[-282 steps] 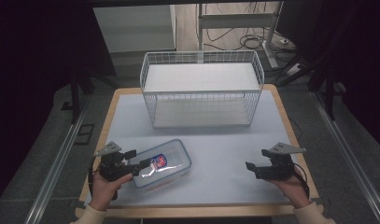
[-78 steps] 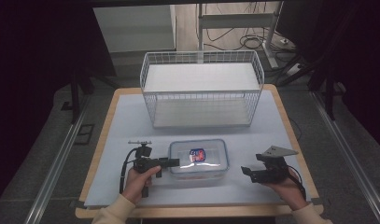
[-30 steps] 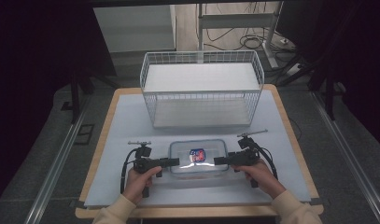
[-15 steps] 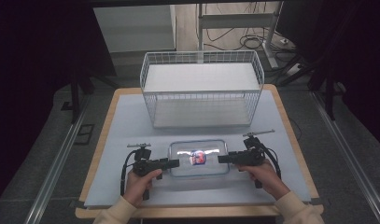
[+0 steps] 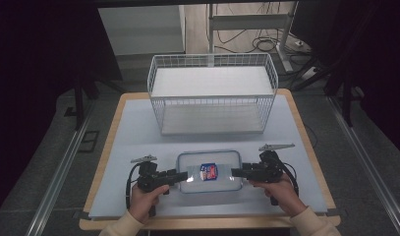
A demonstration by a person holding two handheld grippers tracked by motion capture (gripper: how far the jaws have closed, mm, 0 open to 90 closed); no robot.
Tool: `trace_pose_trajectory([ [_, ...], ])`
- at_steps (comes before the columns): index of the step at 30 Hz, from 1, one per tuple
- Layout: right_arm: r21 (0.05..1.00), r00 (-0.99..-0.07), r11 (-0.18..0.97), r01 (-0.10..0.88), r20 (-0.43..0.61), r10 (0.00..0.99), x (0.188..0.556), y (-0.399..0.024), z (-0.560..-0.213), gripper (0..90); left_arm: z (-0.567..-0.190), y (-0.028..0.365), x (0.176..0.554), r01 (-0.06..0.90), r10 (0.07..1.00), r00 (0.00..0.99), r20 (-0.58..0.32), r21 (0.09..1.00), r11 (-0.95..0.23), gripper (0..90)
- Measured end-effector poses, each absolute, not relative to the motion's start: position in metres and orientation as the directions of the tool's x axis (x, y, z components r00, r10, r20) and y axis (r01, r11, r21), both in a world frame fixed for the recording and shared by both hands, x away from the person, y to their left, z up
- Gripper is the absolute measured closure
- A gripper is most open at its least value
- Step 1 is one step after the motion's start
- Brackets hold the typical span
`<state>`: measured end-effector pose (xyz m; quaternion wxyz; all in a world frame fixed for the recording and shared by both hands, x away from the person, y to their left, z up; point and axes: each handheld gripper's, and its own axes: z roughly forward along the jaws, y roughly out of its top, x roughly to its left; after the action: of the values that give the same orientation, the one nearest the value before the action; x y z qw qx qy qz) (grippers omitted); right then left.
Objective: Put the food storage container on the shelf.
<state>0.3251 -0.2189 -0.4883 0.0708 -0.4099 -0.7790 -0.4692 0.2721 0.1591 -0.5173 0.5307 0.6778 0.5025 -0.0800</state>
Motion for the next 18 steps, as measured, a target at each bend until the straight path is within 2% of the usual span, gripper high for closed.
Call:
trace_pose_trajectory([
  [6, 0.693, -0.662, 0.218, 0.688, 0.476, 0.579, 0.316, -0.221, -0.487, 45.7, -0.516, 0.158, 0.269, 0.754, 0.604, 0.491, -0.627, 0.653, 0.065, 43.7],
  [13, 0.684, -0.65, 0.2, 0.702, 0.499, 0.573, 0.316, -0.223, -0.487, 47.6, -0.514, 0.157, 0.268, 0.752, 0.608, 0.494, -0.622, 0.656, 0.061, 43.7],
  [18, 0.701, -0.663, 0.211, 0.682, 0.47, 0.583, 0.313, -0.221, -0.485, 47.6, -0.512, 0.155, 0.266, 0.745, 0.622, 0.494, -0.607, 0.665, 0.058, 43.6],
])
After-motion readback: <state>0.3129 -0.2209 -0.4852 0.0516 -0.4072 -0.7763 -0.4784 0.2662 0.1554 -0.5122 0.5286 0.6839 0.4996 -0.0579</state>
